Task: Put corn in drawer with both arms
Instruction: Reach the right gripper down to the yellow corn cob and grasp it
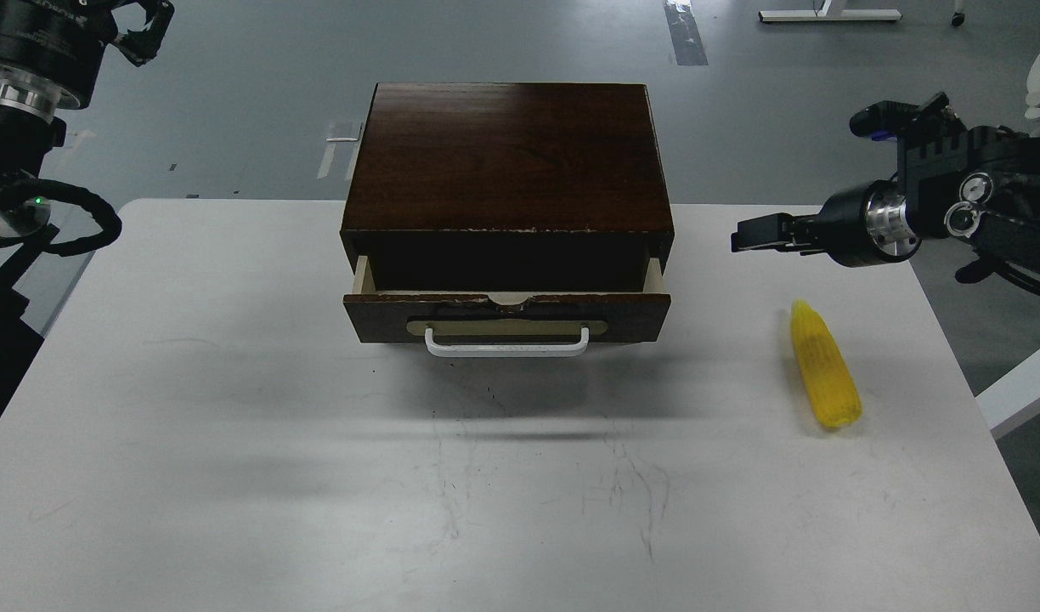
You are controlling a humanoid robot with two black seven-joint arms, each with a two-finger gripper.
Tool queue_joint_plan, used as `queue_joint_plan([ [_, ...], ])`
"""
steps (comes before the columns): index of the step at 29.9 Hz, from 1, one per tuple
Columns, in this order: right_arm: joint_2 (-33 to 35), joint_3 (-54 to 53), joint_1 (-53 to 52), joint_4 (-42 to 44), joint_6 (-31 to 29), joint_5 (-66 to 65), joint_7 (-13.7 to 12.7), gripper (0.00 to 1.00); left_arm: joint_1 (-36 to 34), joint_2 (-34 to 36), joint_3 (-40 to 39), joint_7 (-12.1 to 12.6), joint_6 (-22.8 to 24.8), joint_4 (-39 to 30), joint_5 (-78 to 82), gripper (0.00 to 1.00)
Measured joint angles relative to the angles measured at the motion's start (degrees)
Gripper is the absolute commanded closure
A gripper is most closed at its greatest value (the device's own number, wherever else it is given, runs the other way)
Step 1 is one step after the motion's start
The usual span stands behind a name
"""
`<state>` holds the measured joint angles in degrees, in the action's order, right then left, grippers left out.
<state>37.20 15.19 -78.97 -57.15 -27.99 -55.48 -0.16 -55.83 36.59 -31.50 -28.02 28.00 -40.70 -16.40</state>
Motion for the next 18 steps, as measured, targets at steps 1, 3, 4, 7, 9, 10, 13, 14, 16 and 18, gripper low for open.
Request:
queue_joint_plan([
  [1, 0.0, 0.9, 0.2, 0.5, 0.0, -0.5, 0.0, 0.0, 0.1, 0.2, 0.0, 0.0, 0.0, 0.0, 0.0, 0.02],
  [3, 0.0, 2.0, 1.3, 1.5, 0.0, -1.3, 0.0, 0.0, 0.3, 0.4, 0.0, 0.0, 0.0, 0.0, 0.0, 0.02],
  [4, 0.0, 2.3, 2.2, 2.1, 0.0, -1.6, 0.1, 0.0, 0.4, 0.5, 0.0, 0.0, 0.0, 0.0, 0.0, 0.02],
  [7, -0.3, 2.6, 4.8, 3.5, 0.0, -2.8, 0.4, 0.04, 0.6, 0.9, -0.1, 0.0, 0.0, 0.0, 0.0, 0.02],
  [9, -0.4, 2.6, 6.1, 3.9, 0.0, -3.6, 0.5, 0.07, 1.0, 1.0, -0.1, 0.0, 0.0, 0.0, 0.1, 0.02],
  [10, -0.4, 2.6, 6.8, 4.0, 0.0, -3.8, 0.6, 0.08, 1.1, 1.1, -0.1, 0.0, 0.0, 0.0, 0.1, 0.02],
  [13, -0.9, 2.6, 8.9, 4.9, 0.0, -4.1, 0.6, 0.1, 1.3, 1.4, 0.1, 0.0, 0.0, -0.1, 0.3, 0.02],
  [14, -1.1, 2.6, 9.6, 5.2, 0.0, -4.2, 0.6, 0.1, 1.3, 1.4, 0.3, 0.0, 0.0, -0.1, 0.4, 0.02],
  [16, -1.5, 2.7, 10.8, 5.4, 0.0, -4.8, 0.6, 0.1, 1.3, 1.4, 0.5, 0.0, 0.0, -0.2, 0.5, 0.02],
  [18, -1.6, 2.7, 11.5, 5.6, 0.0, -5.4, 0.6, 0.11, 1.3, 1.5, 0.6, 0.0, 0.0, -0.3, 0.6, 0.02],
])
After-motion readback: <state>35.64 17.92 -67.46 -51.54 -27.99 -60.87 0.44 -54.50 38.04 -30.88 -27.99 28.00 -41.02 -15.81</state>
